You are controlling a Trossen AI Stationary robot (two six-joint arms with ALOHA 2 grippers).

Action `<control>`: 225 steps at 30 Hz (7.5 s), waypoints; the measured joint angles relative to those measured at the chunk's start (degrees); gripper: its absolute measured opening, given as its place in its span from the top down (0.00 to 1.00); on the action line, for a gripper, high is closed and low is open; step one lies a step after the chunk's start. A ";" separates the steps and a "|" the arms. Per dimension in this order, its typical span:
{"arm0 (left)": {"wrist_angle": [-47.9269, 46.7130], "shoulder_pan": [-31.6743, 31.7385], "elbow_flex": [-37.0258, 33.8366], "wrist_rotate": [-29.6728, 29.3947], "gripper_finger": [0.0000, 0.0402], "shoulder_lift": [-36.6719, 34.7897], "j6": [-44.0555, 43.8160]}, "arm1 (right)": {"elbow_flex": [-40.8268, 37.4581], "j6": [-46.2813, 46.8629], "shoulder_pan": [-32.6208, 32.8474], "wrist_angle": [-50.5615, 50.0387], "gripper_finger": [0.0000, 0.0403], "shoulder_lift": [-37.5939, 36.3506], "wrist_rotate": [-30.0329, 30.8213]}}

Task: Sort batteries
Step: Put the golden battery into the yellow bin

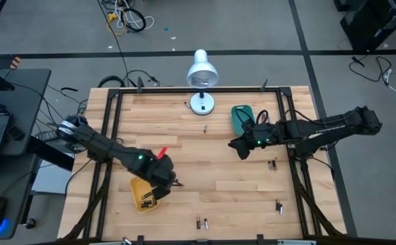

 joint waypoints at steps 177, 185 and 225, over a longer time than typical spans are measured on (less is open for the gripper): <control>93.88 28.59 -6.84 3.89 0.56 4.77 20.94 | -10.85 -18.27 -0.09 45.17 0.91 -1.45 4.83; 95.09 28.63 -6.76 5.20 0.76 4.68 23.65 | -10.89 -22.47 -0.64 49.23 0.91 -1.27 5.00; 65.06 28.83 12.02 -4.05 0.83 4.42 63.30 | -10.57 -14.49 -5.25 23.83 0.49 -1.33 -0.63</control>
